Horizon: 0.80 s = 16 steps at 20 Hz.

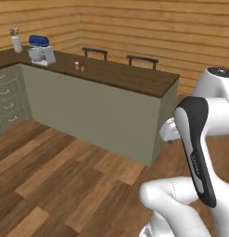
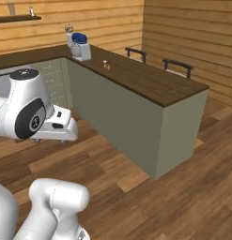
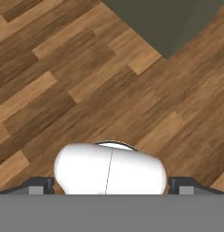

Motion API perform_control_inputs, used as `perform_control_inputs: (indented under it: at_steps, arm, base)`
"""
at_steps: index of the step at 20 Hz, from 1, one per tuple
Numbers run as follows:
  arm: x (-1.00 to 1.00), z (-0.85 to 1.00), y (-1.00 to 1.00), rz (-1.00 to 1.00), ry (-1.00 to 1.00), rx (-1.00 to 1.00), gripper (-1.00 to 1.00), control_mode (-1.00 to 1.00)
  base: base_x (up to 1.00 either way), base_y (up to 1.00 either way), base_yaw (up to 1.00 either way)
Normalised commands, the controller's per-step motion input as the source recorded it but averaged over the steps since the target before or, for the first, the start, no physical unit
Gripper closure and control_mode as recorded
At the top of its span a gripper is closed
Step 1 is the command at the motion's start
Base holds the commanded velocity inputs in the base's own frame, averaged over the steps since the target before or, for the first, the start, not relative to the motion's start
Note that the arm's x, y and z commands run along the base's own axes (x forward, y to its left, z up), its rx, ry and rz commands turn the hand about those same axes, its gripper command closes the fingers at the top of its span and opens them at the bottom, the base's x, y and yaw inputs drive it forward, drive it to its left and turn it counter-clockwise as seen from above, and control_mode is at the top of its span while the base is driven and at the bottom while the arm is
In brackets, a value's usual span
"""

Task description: Navigate to the stand mixer.

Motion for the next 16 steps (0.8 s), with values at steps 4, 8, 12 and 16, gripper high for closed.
perform_control_inputs:
  at_steps: [4, 8, 12, 16]
  arm:
    - [0.0, 0.0, 0.0, 0.0, 0.0, 0.0, -1.0, 1.0]
    - [0.0, 0.0, 0.0, 0.0, 0.0, 0.0, -1.0, 1.0]
    - [0.0, 0.0, 0.0, 0.0, 0.0, 0.0, -1.0, 1.0]
    - [0.0, 0.0, 0.0, 0.0, 0.0, 0.0, -1.0, 1.0]
  base:
    - [0.17, 0.43, -0.6]
    - [0.25, 0.94, -0.46]
    - [0.42, 1.0, -0.4]
    - [0.53, 1.0, -0.41]
